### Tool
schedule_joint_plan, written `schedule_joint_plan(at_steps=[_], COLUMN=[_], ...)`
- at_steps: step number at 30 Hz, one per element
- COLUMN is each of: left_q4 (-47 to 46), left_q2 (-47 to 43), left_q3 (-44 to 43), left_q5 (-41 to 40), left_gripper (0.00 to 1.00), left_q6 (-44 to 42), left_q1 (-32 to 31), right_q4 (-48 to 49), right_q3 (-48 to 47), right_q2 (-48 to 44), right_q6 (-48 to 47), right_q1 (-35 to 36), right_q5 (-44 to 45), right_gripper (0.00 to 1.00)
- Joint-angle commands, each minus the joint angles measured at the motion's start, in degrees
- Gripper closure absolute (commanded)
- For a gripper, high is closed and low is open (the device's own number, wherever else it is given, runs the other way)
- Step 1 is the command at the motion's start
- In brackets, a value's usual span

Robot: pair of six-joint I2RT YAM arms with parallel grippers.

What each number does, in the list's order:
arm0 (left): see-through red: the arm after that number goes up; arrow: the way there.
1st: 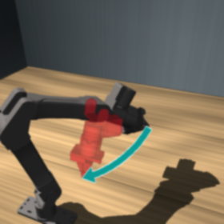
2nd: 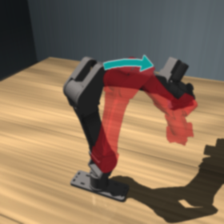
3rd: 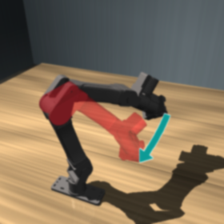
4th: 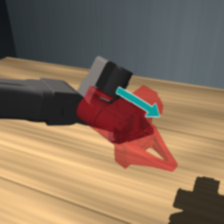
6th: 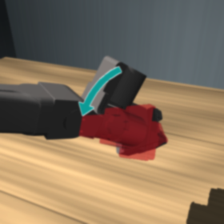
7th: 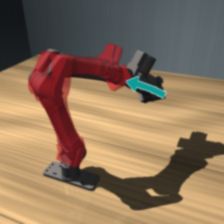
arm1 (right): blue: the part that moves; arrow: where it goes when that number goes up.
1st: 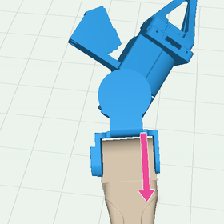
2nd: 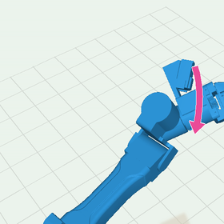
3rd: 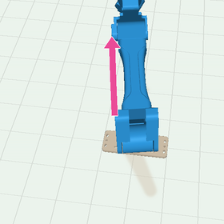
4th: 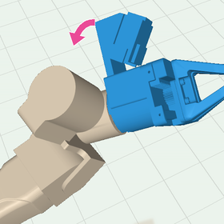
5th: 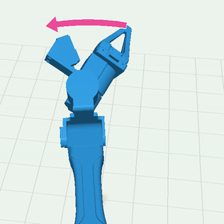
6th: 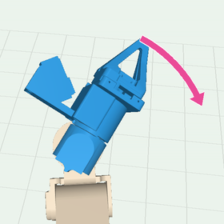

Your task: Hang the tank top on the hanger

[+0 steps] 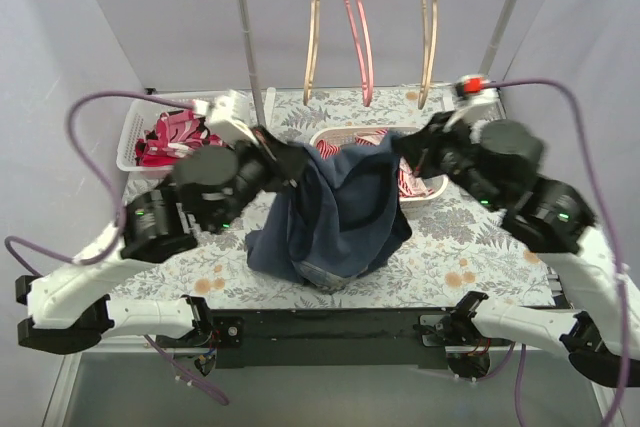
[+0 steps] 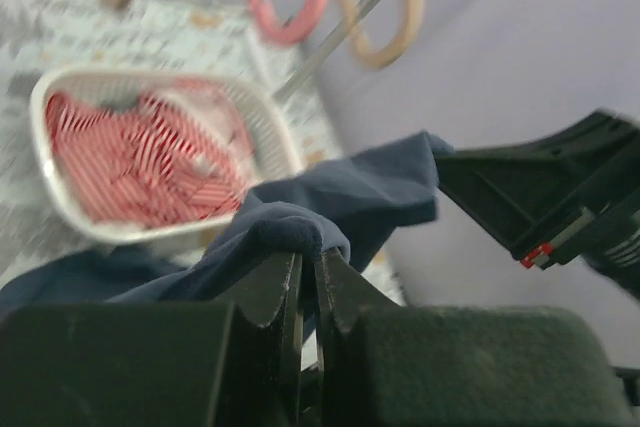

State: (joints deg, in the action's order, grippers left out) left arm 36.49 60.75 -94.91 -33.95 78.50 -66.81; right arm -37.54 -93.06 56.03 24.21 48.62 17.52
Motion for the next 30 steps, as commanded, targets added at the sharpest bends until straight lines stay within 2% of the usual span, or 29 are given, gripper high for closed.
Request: schedule_joint_plan(at_steps=[1,2,4,5,6,8,9,12,13,19,23,25,27,29,30], left_q4=[2.3,2.1,0.3,-1.5,-3.0,-8.3,-10.4,-16.7,-19.6,-23.9,-24.9,-26.2,-28.9,-31.6,-31.8], left_q2=[-1.1,-1.8,-2.7,-3.3,-4.8,-6.6,-8.5,-8.7,-8.0,-3.1,1.9,4.3,7.5,9.8,11.6], left_q3=[13.5,20.0,27.6,34.6,38.1,44.7,49.6,54.0,54.0,47.4,44.2,43.7,44.5,44.4,44.0], left_q5=[-2.3,-1.5,3.4,5.6,11.3,17.3,19.9,27.4,30.5,33.2,33.9,37.6,42.4,45.5,46.8], left_gripper=[1.00,1.00,1.00,1.00,1.00,1.00,1.00,1.00,1.00,0.98,0.96,0.96,0.90,0.88,0.83], left_q6=[8.2,9.8,13.0,14.1,14.4,14.7,14.0,11.5,10.6,7.4,7.5,9.2,10.4,11.4,11.2], left_q1=[0.4,0.8,4.0,5.9,11.2,17.0,22.3,28.2,29.0,31.0,34.7,38.2,41.8,43.5,44.6], right_q4=[-0.9,1.0,4.1,5.8,8.5,10.9,13.3,16.0,16.2,16.2,18.4,20.1,22.8,23.3,23.3], right_q3=[15.4,19.2,26.0,32.9,35.5,41.3,42.5,42.7,41.7,31.8,28.8,28.8,29.4,29.2,29.0], right_q2=[0.9,1.0,0.8,0.9,1.1,2.0,2.4,4.3,6.0,11.2,14.3,16.1,17.2,19.1,19.6], right_q6=[2.9,3.6,5.1,5.4,5.4,5.1,5.0,4.4,4.2,3.8,6.7,9.0,9.9,9.6,9.2], right_q1=[-2.5,-3.7,-6.1,-9.4,-11.2,-16.9,-18.4,-21.0,-21.0,-21.1,-21.7,-22.0,-22.2,-22.4,-22.6], right_q5=[-1.9,-4.2,-11.8,-13.5,-15.0,-19.7,-21.2,-24.2,-24.1,-22.4,-21.3,-21.2,-20.6,-20.6,-20.9], right_gripper=[0.99,0.99,0.99,0.99,0.99,0.99,0.99,0.99,0.99,0.99,0.99,0.99,0.99,0.94,0.92])
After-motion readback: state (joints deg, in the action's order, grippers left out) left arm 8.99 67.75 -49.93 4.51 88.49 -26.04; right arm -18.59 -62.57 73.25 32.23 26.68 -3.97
